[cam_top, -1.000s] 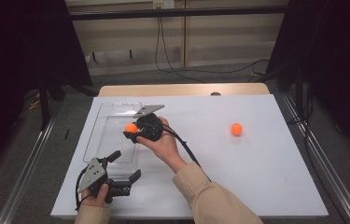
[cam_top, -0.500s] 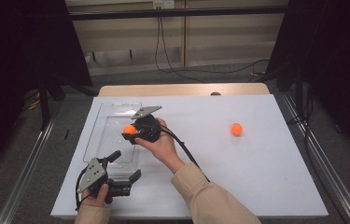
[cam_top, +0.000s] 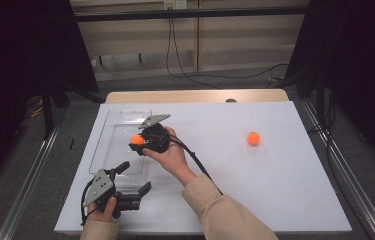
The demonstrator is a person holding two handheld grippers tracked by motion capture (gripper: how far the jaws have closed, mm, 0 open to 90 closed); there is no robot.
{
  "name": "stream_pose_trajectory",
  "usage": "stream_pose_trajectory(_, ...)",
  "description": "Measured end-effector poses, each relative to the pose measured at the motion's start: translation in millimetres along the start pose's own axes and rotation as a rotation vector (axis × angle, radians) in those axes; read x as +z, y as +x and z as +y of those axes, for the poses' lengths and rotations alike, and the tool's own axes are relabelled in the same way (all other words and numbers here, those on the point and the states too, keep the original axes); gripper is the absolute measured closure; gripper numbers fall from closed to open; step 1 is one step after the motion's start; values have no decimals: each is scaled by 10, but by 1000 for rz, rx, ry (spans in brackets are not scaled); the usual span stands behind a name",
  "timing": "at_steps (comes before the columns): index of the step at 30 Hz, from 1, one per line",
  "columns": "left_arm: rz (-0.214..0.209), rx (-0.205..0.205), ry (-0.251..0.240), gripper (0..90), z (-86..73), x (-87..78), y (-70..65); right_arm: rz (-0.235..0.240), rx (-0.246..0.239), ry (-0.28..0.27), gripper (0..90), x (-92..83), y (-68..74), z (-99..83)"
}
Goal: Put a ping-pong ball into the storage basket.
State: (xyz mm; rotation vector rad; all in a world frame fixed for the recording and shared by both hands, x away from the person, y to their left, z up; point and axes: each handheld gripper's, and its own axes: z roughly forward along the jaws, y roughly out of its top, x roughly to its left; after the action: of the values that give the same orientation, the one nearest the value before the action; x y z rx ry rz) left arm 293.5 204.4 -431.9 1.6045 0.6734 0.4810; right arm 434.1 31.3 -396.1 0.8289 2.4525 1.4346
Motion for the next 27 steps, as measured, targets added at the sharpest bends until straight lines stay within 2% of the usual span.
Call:
stream_pose_trajectory(12,-2,7,2,10,-1,2,3,3,-8,-3,486,1,25,17)
stream_pose_trajectory(27,1,5,0,10,5,-2,-4,-35,19,-13,278,-159,-39,10)
